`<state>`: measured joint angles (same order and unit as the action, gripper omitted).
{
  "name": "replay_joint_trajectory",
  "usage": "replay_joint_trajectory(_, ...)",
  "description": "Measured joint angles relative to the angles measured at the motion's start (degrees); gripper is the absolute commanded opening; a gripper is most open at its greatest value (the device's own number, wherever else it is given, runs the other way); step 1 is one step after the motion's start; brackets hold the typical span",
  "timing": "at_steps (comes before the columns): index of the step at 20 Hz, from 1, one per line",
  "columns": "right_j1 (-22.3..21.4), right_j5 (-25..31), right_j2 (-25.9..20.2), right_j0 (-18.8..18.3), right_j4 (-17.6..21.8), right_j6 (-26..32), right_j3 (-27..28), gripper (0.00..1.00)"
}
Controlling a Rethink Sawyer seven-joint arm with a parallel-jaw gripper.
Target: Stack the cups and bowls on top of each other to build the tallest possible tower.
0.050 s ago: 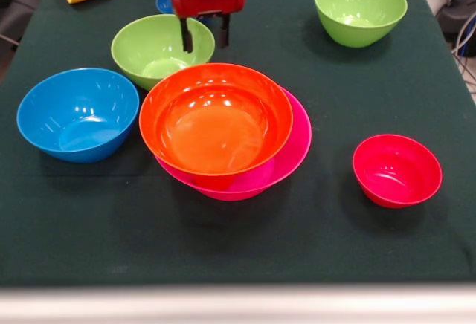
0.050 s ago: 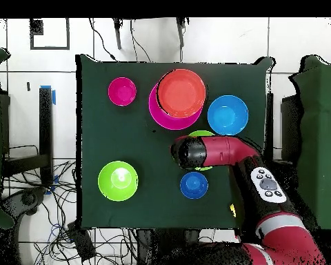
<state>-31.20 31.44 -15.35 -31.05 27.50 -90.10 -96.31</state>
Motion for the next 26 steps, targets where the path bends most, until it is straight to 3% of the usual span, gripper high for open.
replay_joint_trajectory(11,3.1,-1.1,1.5,0.2,-1.2,0.0,-0.8,1.0)
replay_joint_trajectory(17,6.1,-3.8,5.0,2.3,-1.2,0.0,-0.1,1.0)
replay_joint_trajectory(26,7.0,-5.6,8.1,5.4,-1.4,0.0,1.1,1.0)
